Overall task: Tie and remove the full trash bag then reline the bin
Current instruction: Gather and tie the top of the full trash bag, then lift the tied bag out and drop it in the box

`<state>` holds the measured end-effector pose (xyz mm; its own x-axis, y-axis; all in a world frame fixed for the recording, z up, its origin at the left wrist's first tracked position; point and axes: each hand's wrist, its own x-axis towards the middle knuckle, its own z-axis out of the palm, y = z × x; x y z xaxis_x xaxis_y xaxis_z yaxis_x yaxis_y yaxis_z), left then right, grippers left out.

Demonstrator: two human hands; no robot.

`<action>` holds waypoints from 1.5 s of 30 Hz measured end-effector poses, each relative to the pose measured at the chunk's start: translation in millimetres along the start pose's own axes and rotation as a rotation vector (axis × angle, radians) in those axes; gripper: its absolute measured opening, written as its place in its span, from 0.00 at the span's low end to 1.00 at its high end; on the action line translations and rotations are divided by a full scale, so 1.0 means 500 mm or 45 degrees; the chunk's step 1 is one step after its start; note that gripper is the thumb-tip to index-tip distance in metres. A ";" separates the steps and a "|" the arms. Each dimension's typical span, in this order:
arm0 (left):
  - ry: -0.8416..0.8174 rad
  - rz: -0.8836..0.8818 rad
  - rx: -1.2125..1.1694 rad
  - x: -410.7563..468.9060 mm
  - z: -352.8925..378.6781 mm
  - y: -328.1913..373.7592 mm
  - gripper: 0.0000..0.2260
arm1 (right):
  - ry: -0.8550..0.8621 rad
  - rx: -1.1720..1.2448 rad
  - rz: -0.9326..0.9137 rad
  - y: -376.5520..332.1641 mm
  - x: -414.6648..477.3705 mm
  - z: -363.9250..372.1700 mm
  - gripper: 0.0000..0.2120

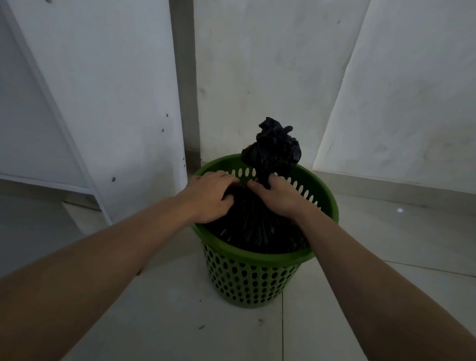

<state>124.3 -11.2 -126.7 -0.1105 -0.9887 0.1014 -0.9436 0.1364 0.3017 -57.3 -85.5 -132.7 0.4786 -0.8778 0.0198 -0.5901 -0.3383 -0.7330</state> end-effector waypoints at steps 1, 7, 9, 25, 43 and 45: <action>0.048 -0.048 0.026 -0.012 0.006 -0.004 0.19 | 0.088 -0.032 -0.047 -0.007 0.003 0.011 0.17; 0.555 -0.275 -0.173 -0.036 0.071 0.011 0.15 | 0.207 0.035 -0.196 -0.033 0.006 0.056 0.16; 0.799 -0.460 -0.345 -0.027 0.082 0.011 0.21 | 0.259 0.227 -0.100 -0.035 0.008 0.054 0.16; 0.477 -1.087 -0.923 -0.006 0.067 -0.020 0.15 | 1.046 0.770 -0.015 -0.165 0.071 -0.003 0.17; 0.729 0.062 -0.626 -0.028 -0.109 0.066 0.38 | 0.775 0.980 -0.284 -0.280 0.009 -0.154 0.12; 0.562 0.167 -0.453 -0.019 -0.146 0.106 0.47 | 0.697 0.967 -0.325 -0.310 0.004 -0.171 0.15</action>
<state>98.1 9.9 -42.3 -0.0072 -0.8530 0.5219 -0.7595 0.3442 0.5520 -20.4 -63.7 38.9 0.0517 -0.9097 0.4121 0.1587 -0.3999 -0.9027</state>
